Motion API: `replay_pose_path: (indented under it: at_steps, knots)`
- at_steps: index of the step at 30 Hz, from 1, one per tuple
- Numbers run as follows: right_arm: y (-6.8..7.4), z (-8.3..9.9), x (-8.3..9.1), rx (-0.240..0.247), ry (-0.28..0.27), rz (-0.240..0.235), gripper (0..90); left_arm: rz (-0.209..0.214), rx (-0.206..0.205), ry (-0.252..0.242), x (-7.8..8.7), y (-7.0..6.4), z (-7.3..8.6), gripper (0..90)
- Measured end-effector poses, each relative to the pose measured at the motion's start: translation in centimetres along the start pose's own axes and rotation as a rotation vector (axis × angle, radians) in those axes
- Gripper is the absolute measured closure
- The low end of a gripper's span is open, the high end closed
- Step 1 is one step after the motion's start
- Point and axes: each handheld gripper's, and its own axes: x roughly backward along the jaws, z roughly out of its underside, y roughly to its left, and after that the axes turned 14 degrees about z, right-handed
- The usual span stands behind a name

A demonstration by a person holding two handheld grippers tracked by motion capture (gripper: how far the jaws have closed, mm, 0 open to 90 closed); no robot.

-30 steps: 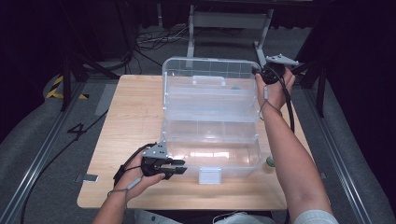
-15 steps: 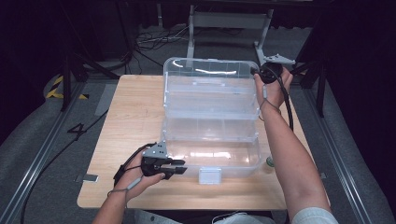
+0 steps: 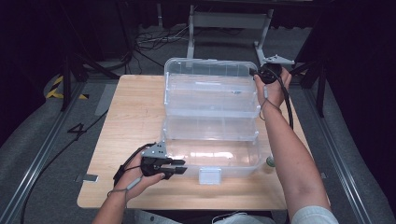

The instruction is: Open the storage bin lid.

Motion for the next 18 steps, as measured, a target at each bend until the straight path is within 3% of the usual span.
replay_pose_path:
  at_steps: [9, 18]
  knots:
    - [0.1, 0.3, -0.5, 0.025, -0.007, 0.003, 81.1, 0.002, 0.003, -0.006, 0.0, 0.0, 0.0, 71.6]
    - [-0.1, 0.6, -1.2, 0.013, 0.007, -0.016, 81.1, 0.006, 0.006, -0.013, 0.0, 0.1, 0.1, 71.7]
